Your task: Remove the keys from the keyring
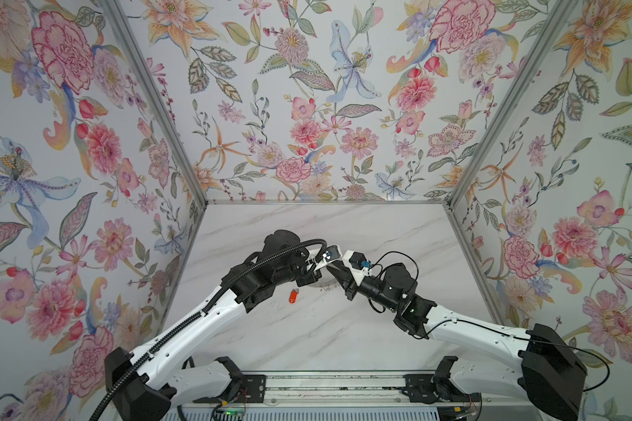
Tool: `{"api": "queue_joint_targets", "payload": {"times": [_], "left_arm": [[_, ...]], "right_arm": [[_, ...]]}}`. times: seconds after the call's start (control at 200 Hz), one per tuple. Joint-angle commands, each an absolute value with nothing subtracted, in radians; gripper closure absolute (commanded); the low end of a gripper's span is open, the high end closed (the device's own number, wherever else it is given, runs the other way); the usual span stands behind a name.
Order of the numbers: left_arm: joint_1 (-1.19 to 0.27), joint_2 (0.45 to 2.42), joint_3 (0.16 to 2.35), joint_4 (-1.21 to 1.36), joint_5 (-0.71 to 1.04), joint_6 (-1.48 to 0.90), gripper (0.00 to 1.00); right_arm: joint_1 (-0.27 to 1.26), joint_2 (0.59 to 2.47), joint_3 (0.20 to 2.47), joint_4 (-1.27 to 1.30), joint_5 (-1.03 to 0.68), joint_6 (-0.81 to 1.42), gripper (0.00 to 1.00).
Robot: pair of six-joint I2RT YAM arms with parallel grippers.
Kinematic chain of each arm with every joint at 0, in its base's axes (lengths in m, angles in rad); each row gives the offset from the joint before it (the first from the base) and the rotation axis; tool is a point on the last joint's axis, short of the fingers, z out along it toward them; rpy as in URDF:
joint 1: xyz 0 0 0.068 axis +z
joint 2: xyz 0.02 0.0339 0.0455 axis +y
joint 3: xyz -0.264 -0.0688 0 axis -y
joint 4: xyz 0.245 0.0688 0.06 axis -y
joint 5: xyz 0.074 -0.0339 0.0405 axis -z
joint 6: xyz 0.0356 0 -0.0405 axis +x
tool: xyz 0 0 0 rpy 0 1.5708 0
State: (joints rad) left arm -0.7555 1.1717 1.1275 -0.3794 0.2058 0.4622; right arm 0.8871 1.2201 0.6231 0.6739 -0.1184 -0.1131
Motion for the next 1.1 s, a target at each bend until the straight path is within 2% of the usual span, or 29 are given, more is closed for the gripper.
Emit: {"api": "queue_joint_targets", "payload": {"times": [0.0, 0.215, 0.716, 1.096], "left_arm": [[-0.75, 1.149, 1.159, -0.332, 0.231, 0.437, 1.0], [-0.752, 1.147, 1.164, -0.327, 0.23, 0.434, 1.0], [-0.749, 1.14, 1.169, -0.324, 0.227, 0.431, 1.0], [-0.745, 1.134, 1.167, -0.327, 0.213, 0.44, 1.0]], "right_arm": [[0.894, 1.233, 0.658, 0.701, -0.098, -0.126, 0.8], [0.897, 1.251, 0.672, 0.677, -0.087, -0.145, 0.83], [0.904, 1.264, 0.683, 0.646, -0.043, -0.175, 0.85], [0.904, 1.234, 0.674, 0.62, -0.018, -0.193, 0.97]]}}
